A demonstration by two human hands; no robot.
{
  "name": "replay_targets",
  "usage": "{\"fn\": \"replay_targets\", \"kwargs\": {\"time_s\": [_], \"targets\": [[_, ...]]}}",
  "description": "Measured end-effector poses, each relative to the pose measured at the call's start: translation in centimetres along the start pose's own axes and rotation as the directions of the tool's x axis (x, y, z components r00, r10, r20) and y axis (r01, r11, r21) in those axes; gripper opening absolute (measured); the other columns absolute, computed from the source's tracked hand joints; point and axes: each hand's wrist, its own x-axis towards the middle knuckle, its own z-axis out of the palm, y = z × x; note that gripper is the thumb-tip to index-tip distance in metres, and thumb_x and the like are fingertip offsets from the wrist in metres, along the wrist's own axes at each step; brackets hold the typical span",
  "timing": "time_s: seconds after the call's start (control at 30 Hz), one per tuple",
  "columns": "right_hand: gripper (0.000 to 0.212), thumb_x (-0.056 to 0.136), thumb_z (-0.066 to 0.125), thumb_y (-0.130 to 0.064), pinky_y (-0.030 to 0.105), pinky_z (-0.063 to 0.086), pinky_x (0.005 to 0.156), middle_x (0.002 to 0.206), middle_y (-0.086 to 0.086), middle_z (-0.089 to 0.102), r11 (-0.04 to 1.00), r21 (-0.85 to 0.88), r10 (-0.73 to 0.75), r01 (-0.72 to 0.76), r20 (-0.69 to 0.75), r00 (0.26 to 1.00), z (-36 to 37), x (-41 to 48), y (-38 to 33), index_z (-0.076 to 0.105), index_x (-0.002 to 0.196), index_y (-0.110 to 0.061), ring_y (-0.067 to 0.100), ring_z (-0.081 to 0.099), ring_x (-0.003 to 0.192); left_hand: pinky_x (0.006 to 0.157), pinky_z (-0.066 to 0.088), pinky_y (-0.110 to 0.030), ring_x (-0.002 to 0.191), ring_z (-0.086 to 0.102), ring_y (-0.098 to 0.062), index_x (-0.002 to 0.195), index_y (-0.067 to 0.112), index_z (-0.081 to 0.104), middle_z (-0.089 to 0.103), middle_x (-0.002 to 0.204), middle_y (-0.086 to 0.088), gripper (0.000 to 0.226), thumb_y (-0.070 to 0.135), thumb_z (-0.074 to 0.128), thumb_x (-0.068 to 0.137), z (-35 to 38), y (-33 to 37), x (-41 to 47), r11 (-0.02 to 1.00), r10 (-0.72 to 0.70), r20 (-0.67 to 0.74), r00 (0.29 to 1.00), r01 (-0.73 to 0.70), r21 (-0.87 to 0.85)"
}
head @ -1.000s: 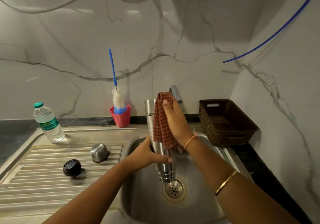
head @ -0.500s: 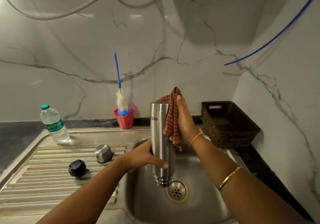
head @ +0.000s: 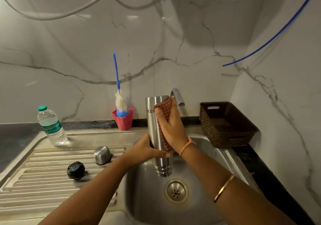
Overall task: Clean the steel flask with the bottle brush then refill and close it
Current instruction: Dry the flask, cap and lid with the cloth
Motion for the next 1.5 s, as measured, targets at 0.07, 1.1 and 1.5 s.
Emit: {"fn": "replay_targets", "kwargs": {"time_s": [0.07, 1.1, 1.5], "targets": [[0.096, 0.075, 0.07, -0.048, 0.025, 0.044, 0.096, 0.134, -0.002, 0.047, 0.999, -0.051, 0.005, -0.004, 0.013, 1.0, -0.5, -0.3, -0.1, 0.012, 0.148, -0.025, 0.011, 0.048, 0.118, 0.075, 0.051, -0.014, 0.102, 0.061, -0.008, 0.129, 0.025, 0.035, 0.06, 0.113, 0.006, 0.07, 0.011, 0.077, 0.074, 0.2, 0.0, 0.1, 1.0, 0.031, -0.03, 0.999, -0.031, 0.003], [0.059, 0.089, 0.035, -0.045, 0.035, 0.028, 0.109, 0.143, -0.025, 0.01, 0.979, 0.171, 0.035, -0.112, 0.401, 0.916, -0.6, -3.6, 3.9, -0.001, 0.133, -0.058, 0.007, 0.021, 0.134, 0.091, 0.052, -0.045, 0.096, 0.059, -0.02, 0.113, 0.021, 0.048, 0.059, 0.103, -0.001, 0.047, 0.043, 0.071, 0.078, -4.2, 4.1, 1.3, 0.973, -0.037, -0.583, 0.812, -0.102, -0.205], [0.052, 0.094, 0.025, -0.039, 0.026, 0.021, 0.117, 0.155, -0.01, 0.016, 0.969, 0.236, -0.12, 0.076, 0.181, 0.976, 0.8, -1.6, 0.9, 0.011, 0.143, -0.036, 0.003, 0.018, 0.141, 0.074, 0.049, -0.023, 0.087, 0.063, -0.014, 0.102, 0.026, 0.054, 0.063, 0.091, 0.003, 0.048, 0.063, 0.055, 0.072, -3.3, 2.3, 0.6, 0.991, 0.132, -0.414, 0.901, -0.125, 0.043]]}}
